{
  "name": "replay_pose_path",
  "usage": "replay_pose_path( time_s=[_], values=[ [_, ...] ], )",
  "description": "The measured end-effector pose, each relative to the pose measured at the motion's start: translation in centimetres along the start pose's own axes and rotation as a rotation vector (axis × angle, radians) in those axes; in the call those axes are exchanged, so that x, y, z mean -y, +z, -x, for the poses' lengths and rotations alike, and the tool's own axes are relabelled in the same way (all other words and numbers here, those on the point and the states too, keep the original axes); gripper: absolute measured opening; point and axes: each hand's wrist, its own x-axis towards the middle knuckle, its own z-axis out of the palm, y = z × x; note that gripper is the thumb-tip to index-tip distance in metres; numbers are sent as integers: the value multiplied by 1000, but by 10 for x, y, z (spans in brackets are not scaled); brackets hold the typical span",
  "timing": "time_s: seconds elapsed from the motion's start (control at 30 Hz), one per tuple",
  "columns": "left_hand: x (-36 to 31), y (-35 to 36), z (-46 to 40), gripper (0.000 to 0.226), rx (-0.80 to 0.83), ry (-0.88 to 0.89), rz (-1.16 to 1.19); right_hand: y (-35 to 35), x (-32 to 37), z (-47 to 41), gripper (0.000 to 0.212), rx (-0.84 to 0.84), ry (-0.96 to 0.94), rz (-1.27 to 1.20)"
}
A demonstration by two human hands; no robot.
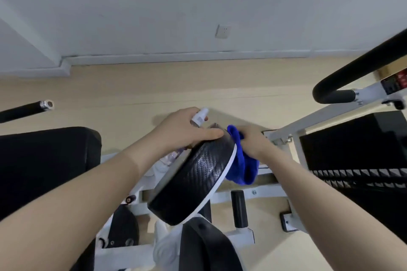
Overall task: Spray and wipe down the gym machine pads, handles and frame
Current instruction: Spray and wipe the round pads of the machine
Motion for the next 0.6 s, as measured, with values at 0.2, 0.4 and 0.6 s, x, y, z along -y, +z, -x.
replay_pose_path(
  time_s=[0.2,0.4,0.6],
  values=[
    [-3,-2,-10,42,80,-43,31,-4,5,-18,39,-23,-15,-546],
    [2,-20,-19,65,-11,-39,-68,6,19,-56,34,41,-48,-592],
    [27,-24,-18,52,-116,-48,95,-24,46,-91,36,304,-122,-441]
  ],
)
